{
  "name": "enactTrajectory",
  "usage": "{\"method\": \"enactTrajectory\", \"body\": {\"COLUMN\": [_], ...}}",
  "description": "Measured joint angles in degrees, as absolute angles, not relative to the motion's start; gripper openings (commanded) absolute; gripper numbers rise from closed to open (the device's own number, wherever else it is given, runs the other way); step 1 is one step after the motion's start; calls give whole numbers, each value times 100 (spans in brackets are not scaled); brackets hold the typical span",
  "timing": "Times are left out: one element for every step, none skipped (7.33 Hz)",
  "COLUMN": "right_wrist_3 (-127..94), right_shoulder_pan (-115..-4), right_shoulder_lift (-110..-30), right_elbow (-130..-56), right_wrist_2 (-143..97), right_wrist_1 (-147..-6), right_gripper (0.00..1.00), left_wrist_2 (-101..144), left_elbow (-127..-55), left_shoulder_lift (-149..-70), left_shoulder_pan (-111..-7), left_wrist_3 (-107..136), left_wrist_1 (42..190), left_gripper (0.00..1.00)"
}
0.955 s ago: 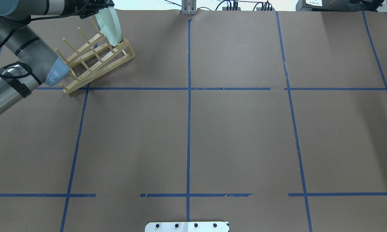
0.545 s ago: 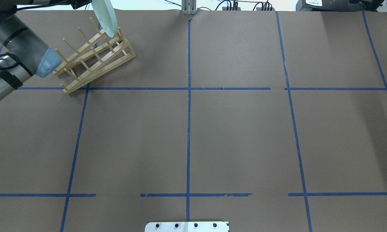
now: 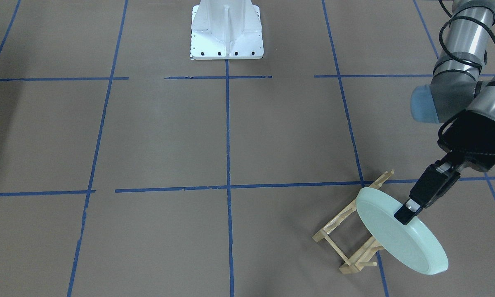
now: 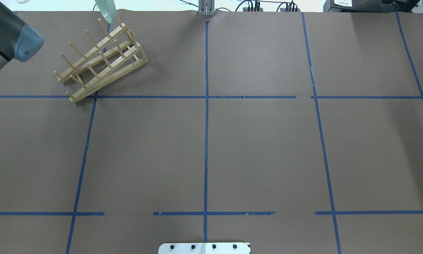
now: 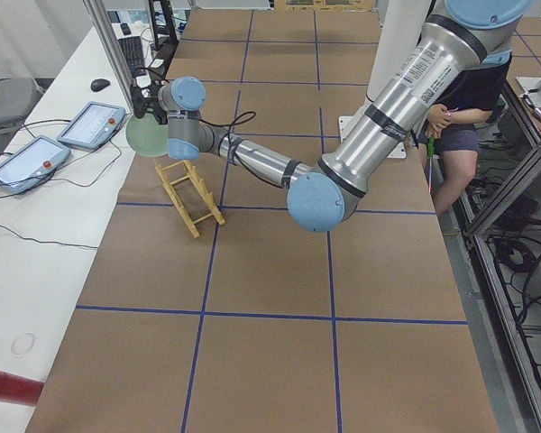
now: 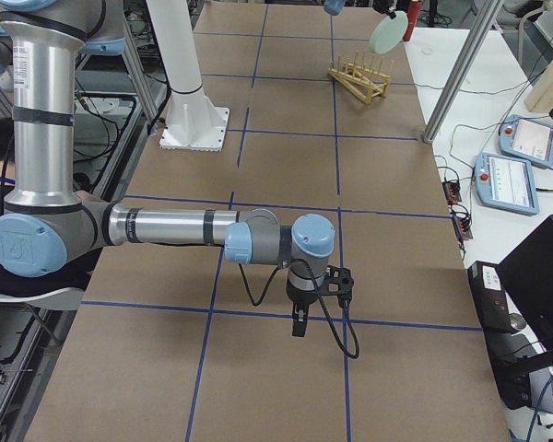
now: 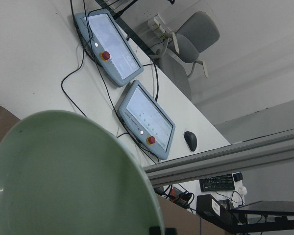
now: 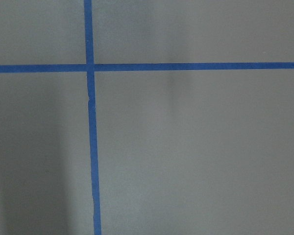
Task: Place plate on table
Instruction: 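Pull the plate out of the rack toward the robot with the left gripper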
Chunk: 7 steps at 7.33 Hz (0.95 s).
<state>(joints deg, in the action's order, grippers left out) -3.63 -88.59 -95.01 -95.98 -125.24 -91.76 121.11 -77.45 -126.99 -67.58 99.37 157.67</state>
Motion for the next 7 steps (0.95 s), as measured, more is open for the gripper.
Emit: {"method": "enactTrajectory", "body": {"right_wrist_3": [-363, -364, -363, -361, -361, -361, -360], "right_shoulder_pan": [-8859, -8859, -8859, -8859, -8858, -8857, -8855], "right_shoulder_lift": [-9501, -9501, -9501, -9501, -9501, -9501, -9501], "right_elbow": [-9598, -9598, -9598, -9598, -9598, -9598, -9598], "right_wrist_2": [-12526, -12528, -12527, -12527, -12528, -12527, -12525], "right_wrist_1": [-9176, -9176, -9176, -9176, -9176, -9176, -9176], "right_gripper": [100, 100, 100, 100, 100, 100, 100], "left_wrist_2": [12403, 12633, 12732, 12743, 12674, 12424, 11944], "left_elbow": [-8170, -8680, -9273, -9753, -10154, -10501, -10791], "left_shoulder_lift": [-12675, -12640, -12594, -12565, -12563, -12572, -12590], "left_shoulder_pan": [-6814, -6855, -6870, -6858, -6769, -6508, -6049], "left_wrist_3": [9710, 9248, 8675, 8174, 7770, 7417, 7081], "left_wrist_1": [15144, 14345, 13386, 12551, 11795, 11061, 10338], "left_gripper": [0, 0, 0, 0, 0, 0, 0]}}
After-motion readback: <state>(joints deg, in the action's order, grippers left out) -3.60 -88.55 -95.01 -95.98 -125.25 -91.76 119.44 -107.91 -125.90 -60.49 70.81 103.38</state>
